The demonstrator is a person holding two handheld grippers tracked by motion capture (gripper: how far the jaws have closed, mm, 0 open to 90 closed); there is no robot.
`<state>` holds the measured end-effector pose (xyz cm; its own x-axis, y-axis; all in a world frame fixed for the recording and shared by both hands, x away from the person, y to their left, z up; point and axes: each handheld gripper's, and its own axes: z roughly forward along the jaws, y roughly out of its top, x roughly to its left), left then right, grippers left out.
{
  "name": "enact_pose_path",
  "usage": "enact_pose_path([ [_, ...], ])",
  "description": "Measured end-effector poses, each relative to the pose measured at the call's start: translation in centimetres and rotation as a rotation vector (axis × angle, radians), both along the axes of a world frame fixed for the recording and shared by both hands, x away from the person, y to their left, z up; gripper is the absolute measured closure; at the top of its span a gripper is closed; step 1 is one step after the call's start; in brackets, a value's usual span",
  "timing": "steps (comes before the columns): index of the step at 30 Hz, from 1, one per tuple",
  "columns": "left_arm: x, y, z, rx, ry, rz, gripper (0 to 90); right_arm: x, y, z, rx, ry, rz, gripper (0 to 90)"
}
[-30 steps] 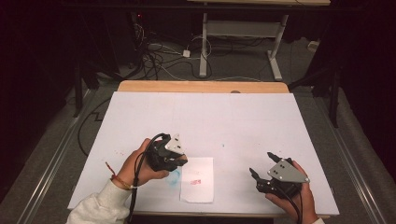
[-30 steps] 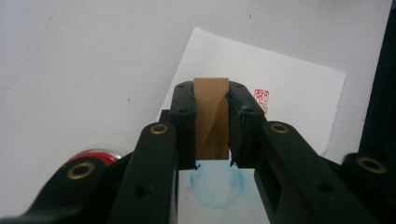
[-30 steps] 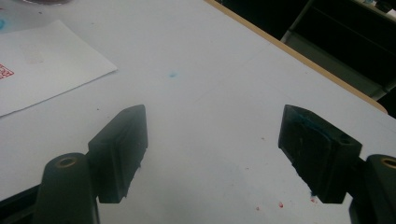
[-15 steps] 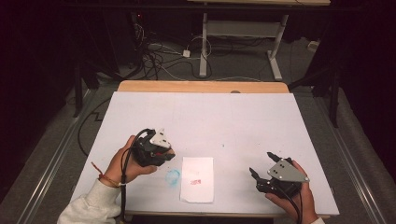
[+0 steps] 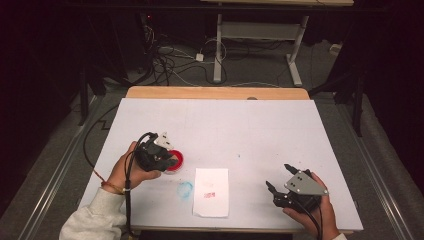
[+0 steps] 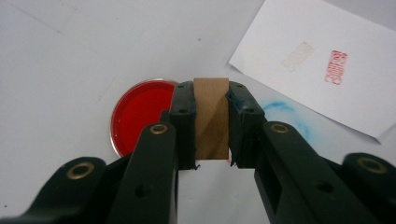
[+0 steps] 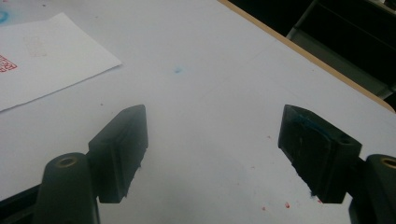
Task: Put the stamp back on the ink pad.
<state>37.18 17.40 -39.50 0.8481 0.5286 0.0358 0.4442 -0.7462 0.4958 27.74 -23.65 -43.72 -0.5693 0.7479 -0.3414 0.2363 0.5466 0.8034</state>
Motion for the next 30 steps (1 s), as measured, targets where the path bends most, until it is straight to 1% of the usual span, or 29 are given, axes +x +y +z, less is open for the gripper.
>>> enact_pose_path([
  [5,0.9,0.3,-1.1,0.018,0.037,0.03,73.1,0.0,-0.1,-0.1,-0.002,0.005,-0.006,24.7],
  [6,1.1,0.3,-1.3,0.021,0.049,0.028,73.1,0.0,-0.1,-0.1,-0.006,0.006,-0.002,24.7],
  [8,1.5,0.3,-1.7,0.033,0.05,0.04,73.4,0.0,-0.1,-0.1,-0.009,0.01,0.001,24.8],
  [10,1.9,0.3,-2.0,0.048,0.066,0.043,73.3,0.0,0.0,-0.2,-0.013,0.012,0.001,24.8],
  [12,2.3,0.4,-2.4,0.047,0.078,0.058,73.3,0.0,0.1,-0.2,-0.017,0.014,0.005,24.8],
  [16,2.8,0.6,-2.9,0.06,0.103,0.064,73.1,0.0,0.1,-0.3,-0.019,0.018,0.004,24.9],
  [21,3.1,0.7,-3.1,0.058,0.107,0.08,71.8,0.0,0.1,-0.3,-0.021,0.021,0.003,25.0],
  [22,3.0,0.7,-3.2,0.06,0.108,0.073,73.2,0.0,0.1,-0.4,-0.023,0.022,0.005,25.0],
  [24,3.1,0.6,-3.1,0.061,0.104,0.077,73.0,0.0,0.2,-0.4,-0.028,0.021,0.009,25.1],
  [27,3.1,0.6,-3.2,0.056,0.109,0.083,72.8,0.0,0.2,-0.3,-0.028,0.02,0.009,25.1],
  [28,3.1,0.6,-3.3,0.059,0.109,0.076,72.9,0.0,0.2,-0.3,-0.027,0.02,0.009,25.1],
  [30,3.1,0.6,-3.3,0.061,0.105,0.08,72.6,0.0,0.2,-0.3,-0.028,0.021,0.01,25.1],
])
